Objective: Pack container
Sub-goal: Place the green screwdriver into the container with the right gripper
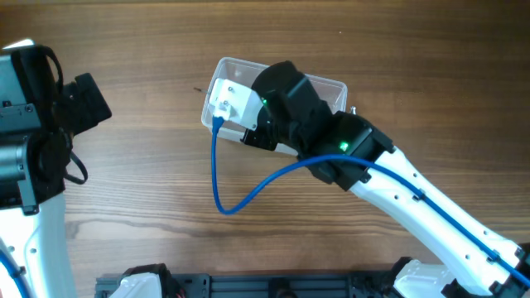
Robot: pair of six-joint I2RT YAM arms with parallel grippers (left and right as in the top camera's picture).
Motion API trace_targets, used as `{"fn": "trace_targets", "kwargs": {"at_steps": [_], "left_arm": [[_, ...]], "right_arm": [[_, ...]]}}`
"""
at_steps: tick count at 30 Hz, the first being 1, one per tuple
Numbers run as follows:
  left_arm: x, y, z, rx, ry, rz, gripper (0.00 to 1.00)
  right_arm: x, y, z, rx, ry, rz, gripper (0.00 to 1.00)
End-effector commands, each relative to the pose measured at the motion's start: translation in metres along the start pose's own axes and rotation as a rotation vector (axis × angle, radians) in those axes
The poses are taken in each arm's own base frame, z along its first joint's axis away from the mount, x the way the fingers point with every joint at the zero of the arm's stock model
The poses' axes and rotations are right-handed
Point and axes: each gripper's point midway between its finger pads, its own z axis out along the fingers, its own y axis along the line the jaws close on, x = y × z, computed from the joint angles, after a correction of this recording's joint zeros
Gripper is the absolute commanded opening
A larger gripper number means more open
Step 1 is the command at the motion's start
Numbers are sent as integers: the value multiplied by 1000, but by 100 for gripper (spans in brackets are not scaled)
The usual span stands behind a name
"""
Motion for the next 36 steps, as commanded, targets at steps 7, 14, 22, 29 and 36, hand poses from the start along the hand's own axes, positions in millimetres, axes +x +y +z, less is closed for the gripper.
{"fn": "trace_targets", "kwargs": {"at_steps": [7,14,22,29,36], "left_arm": [[-1,5,-2,-18,-10,-8,100],[-1,5,-2,-18,-10,-8,100],[-1,5,-2,-18,-10,-8,100],[-1,5,-2,-18,-10,-8,100],[-1,5,-2,-18,-10,-8,100]], "right_arm": [[107,-20,122,-86,207,326,5],[128,-6,142,-165,243,406,4],[159,17,153,-216,356,465,100],[164,43,136,-331,423,557,87],[98,-77,9,229,224,681,84]]}}
